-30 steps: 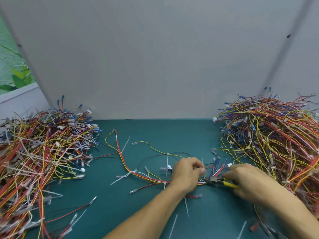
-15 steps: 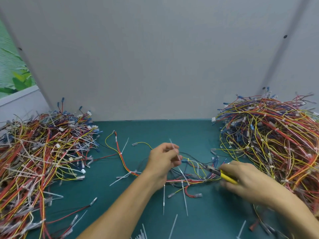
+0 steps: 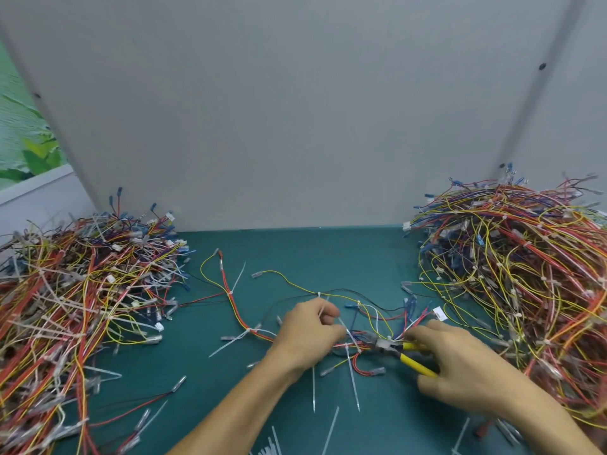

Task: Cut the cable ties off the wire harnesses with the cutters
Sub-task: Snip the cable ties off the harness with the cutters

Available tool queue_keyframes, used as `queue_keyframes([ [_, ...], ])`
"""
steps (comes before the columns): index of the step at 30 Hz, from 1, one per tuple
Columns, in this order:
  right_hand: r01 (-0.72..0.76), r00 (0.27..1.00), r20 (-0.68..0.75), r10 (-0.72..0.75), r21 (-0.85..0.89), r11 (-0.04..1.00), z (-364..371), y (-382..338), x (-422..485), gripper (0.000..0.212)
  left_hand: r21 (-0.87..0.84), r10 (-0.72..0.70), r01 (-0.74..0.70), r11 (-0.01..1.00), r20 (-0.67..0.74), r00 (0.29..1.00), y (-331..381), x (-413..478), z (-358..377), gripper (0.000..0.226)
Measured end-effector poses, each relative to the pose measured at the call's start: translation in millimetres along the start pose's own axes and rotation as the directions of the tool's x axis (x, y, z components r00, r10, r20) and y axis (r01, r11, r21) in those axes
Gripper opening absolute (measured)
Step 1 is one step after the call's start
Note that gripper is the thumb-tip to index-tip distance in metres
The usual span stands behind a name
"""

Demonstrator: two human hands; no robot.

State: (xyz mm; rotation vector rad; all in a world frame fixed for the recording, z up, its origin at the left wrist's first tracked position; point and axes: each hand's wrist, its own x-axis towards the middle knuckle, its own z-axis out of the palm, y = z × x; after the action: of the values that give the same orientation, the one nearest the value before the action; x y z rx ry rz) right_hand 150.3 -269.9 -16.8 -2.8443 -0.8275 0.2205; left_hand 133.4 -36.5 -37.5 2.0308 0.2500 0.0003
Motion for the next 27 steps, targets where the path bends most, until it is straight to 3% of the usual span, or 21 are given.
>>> queue_keyframes([
  [3,-0.006,0.997,-0.076,0.000,-0.073,0.997,0.8,0.5,-2.2,0.046,0.231,0.102,-0.108,0.967,0.036,0.994,0.2,-1.5,3.4,0.021],
  [6,-0.001,0.993,-0.116,-0.016,-0.149,0.989,1.9,1.8,-4.2,0.050,0.328,0.194,-0.199,0.923,0.047,0.980,-0.8,-3.5,5.6,0.021],
  [17,0.056,0.994,-0.069,-0.082,-0.318,0.947,-0.1,-0.4,-4.3,0.049,0.004,0.124,-0.124,0.992,0.044,0.991,-8.6,-10.8,8.3,0.032],
  [27,0.087,0.992,-0.052,-0.111,-0.338,0.937,-2.4,-5.9,-0.5,0.043,0.038,0.153,-0.156,0.987,0.059,0.986,-4.1,-11.5,11.4,0.018],
])
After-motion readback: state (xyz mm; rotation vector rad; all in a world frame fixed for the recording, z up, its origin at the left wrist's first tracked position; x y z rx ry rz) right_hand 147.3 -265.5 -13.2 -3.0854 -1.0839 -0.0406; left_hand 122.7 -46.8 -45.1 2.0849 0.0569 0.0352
